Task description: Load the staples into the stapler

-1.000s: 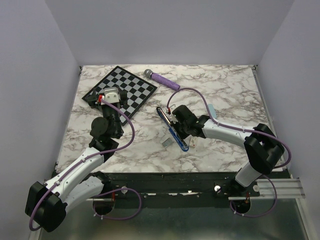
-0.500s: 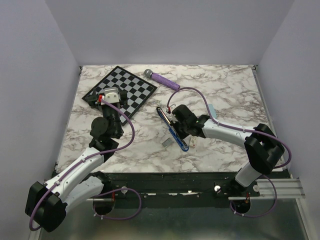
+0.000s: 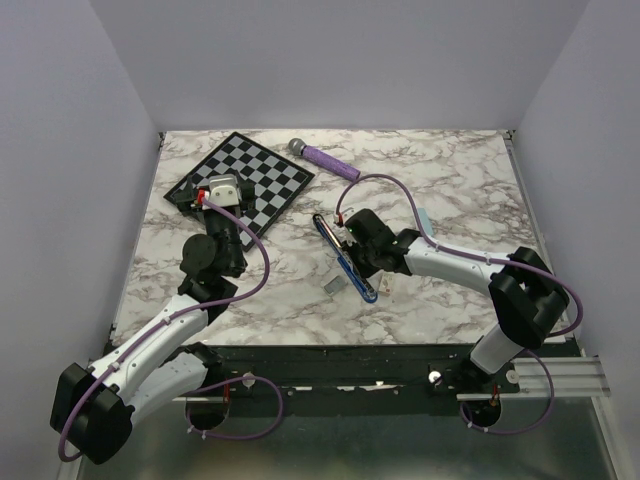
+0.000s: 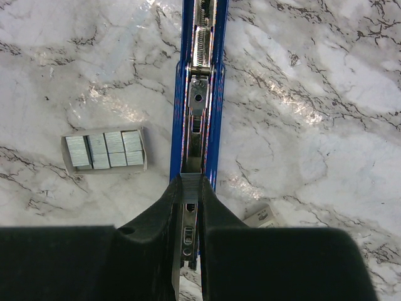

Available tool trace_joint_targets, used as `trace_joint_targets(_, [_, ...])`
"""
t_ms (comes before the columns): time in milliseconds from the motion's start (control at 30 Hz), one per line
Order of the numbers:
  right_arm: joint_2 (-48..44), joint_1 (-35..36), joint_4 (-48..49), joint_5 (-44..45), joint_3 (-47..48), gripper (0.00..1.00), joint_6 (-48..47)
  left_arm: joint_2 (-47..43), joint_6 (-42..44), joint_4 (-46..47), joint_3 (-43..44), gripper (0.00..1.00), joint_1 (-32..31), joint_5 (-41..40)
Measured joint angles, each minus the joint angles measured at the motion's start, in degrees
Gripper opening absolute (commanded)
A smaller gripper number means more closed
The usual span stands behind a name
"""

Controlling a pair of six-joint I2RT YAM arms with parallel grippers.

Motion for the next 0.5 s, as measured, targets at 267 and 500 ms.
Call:
trace_joint_targets(267, [0.04,-0.02,-0.46,-0.02,0.0,0.11,0.09,0.0,0.0,0.0,0.0,0.99,0.0,0.04])
trace_joint_targets(500, [0.31,-0.2,-0.72,-0.22,0.24,0.13,0.2,0.0,0.0,0.0,0.0,0.99,0.0,0.04])
